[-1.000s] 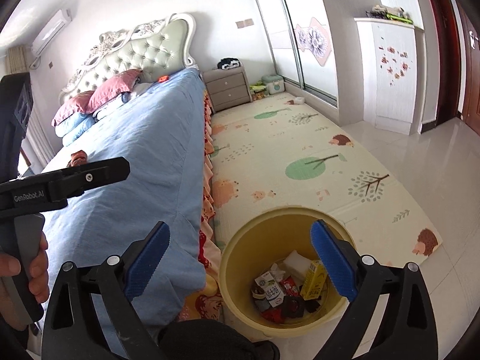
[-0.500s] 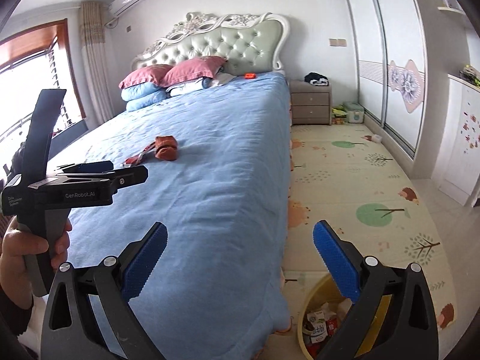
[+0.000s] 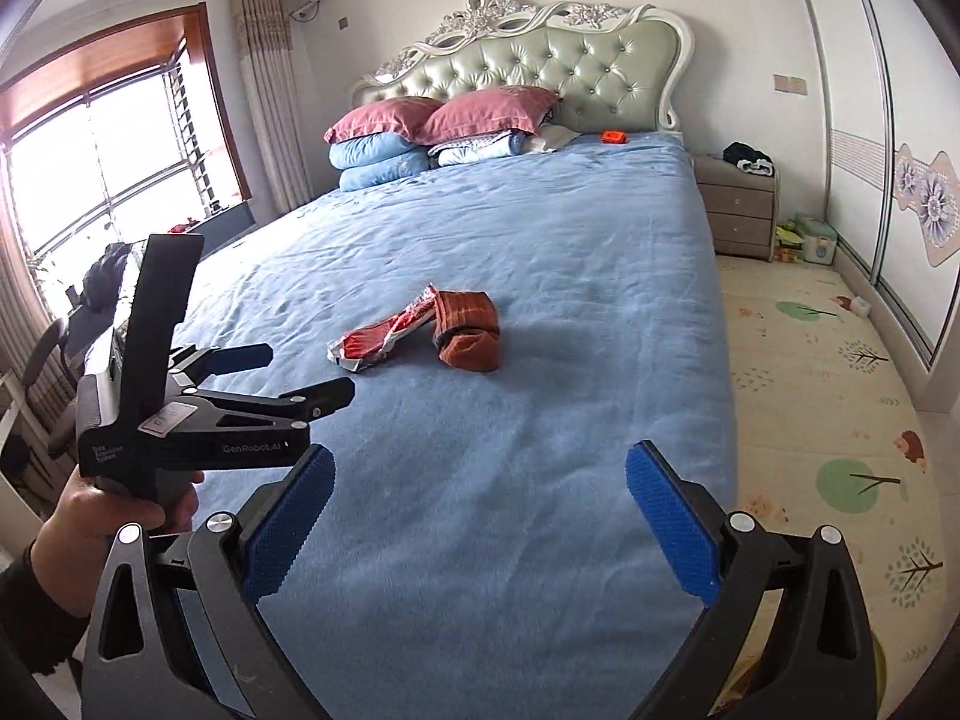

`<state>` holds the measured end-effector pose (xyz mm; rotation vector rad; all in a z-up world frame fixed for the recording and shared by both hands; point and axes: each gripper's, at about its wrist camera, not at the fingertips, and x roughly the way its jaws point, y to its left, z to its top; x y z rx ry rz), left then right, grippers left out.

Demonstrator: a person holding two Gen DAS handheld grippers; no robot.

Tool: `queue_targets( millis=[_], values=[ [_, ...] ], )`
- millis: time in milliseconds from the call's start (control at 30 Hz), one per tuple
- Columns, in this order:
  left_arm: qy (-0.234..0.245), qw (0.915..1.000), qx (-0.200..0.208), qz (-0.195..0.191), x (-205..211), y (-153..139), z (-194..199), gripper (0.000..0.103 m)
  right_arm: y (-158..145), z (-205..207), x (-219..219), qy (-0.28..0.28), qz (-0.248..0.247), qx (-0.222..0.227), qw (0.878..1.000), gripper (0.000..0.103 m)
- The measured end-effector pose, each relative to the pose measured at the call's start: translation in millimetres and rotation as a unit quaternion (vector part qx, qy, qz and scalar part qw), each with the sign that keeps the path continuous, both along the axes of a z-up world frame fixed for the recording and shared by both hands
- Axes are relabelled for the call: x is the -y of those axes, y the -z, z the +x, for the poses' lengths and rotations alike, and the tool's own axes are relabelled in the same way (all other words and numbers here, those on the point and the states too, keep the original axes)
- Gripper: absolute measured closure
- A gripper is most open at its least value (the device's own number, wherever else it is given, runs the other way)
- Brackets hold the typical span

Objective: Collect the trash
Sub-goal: 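Move both tools back to the red wrapper and orange sock on the bed, then grasp the red snack wrapper with the left gripper while the right grasps the orange sock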

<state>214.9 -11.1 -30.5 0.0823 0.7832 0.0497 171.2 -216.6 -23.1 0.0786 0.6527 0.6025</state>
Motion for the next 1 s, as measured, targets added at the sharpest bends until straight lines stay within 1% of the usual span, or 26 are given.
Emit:
queue_targets(
  millis=[133,200,300,367,433,500,567,600,633,667,700,733,767,800,867,967,1000],
  values=[
    [0.002,0.9998,-0.022,0.0,-9,8,27,0.004,0,20,-18,-0.02,-0.011,-0.003,1.0,0.009],
    [-0.004,0.9995,-0.03,-0.001,-16,12,41,0.004,0,30,-27,-0.028,-0.021,-0.004,0.999,0.012],
    [0.0,0.9988,-0.047,-0.011,-22,19,61,0.005,2,42,-35,-0.039,-0.029,-0.003,0.999,0.013],
    [0.001,0.9984,-0.054,-0.015,-22,23,72,0.008,3,51,-40,-0.042,-0.03,-0.008,0.999,0.013],
    [0.0,0.998,-0.062,-0.005,-22,27,85,0.011,5,60,-43,-0.045,-0.024,-0.012,0.999,0.013],
    [-0.006,0.998,-0.062,0.004,-23,29,95,0.013,6,68,-46,-0.05,-0.022,-0.016,0.998,0.013],
    [-0.009,0.998,-0.062,0.001,-23,30,100,0.024,10,78,-50,-0.053,-0.02,-0.026,0.998,0.013],
    [-0.008,0.998,-0.062,-0.004,-24,30,102,0.027,11,83,-51,-0.054,-0.018,-0.032,0.998,0.014],
    [-0.003,0.9979,-0.064,-0.012,-25,31,103,0.039,13,87,-53,-0.057,-0.02,-0.036,0.998,0.015],
    [0.002,0.9978,-0.064,-0.019,-25,31,103,0.048,14,91,-55,-0.056,-0.024,-0.038,0.997,0.015],
    [0.006,0.9979,-0.061,-0.02,-25,31,102,0.052,15,95,-57,-0.05,-0.03,-0.04,0.997,0.015],
    [0.009,0.9981,-0.058,-0.018,-24,30,102,0.068,16,99,-59,-0.046,-0.031,-0.044,0.997,0.016],
    [0.012,0.9983,-0.055,-0.016,-23,29,101,0.08,17,104,-61,-0.049,-0.029,-0.05,0.997,0.016],
    [0.012,0.9985,-0.051,-0.016,-23,29,99,0.081,17,108,-64,-0.052,-0.029,-0.053,0.997,0.017],
    [0.008,0.9985,-0.044,-0.031,-27,27,98,0.092,19,114,-71,-0.049,-0.037,-0.05,0.997,0.018],
    [0.008,0.9962,-0.037,-0.078,-43,23,94,0.094,23,125,-80,-0.048,-0.051,-0.053,0.996,0.023],
    [0.006,0.9953,-0.037,-0.089,-47,23,92,0.093,26,129,-82,-0.047,-0.05,-0.06,0.996,0.027]
  ],
)
